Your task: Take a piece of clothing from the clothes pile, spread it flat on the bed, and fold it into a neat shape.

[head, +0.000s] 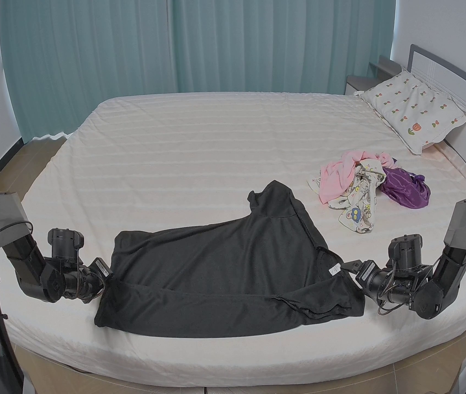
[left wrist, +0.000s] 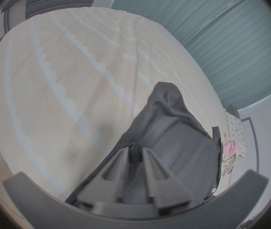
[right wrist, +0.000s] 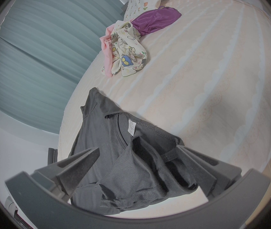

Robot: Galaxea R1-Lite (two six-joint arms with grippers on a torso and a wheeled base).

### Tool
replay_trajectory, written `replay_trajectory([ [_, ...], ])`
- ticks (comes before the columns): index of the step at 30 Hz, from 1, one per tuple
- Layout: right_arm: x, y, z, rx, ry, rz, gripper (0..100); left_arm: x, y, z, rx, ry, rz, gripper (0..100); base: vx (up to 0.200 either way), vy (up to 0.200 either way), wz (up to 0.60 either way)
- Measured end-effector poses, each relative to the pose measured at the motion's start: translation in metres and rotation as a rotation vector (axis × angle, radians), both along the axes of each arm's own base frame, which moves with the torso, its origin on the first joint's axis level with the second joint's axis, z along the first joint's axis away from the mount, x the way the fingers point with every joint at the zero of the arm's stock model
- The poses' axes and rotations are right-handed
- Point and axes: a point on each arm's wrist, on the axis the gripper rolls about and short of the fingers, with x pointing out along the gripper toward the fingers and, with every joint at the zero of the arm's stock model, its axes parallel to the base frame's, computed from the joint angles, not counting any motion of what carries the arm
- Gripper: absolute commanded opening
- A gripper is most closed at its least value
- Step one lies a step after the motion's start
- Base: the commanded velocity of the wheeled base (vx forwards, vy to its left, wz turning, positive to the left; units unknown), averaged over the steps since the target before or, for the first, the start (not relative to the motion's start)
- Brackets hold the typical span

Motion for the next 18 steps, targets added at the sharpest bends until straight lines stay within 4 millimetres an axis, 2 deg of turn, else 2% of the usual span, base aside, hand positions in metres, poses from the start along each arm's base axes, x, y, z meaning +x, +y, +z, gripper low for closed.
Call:
replay_trajectory([
  [8,0.005,0.0,0.004,-0.019,-0.082,0.017,100,-0.002,0.002,-0.009,0.004,0.031,0.014,0,0.0,0.0,0.0],
  [14,0.007,0.0,0.004,-0.059,-0.115,0.055,100,-0.003,0.01,-0.01,0.004,0.036,0.064,0,0.0,0.0,0.0],
  [18,0.017,0.003,0.005,-0.116,-0.157,0.111,100,-0.002,0.014,-0.007,-0.017,0.016,0.099,0,0.0,0.0,0.0],
])
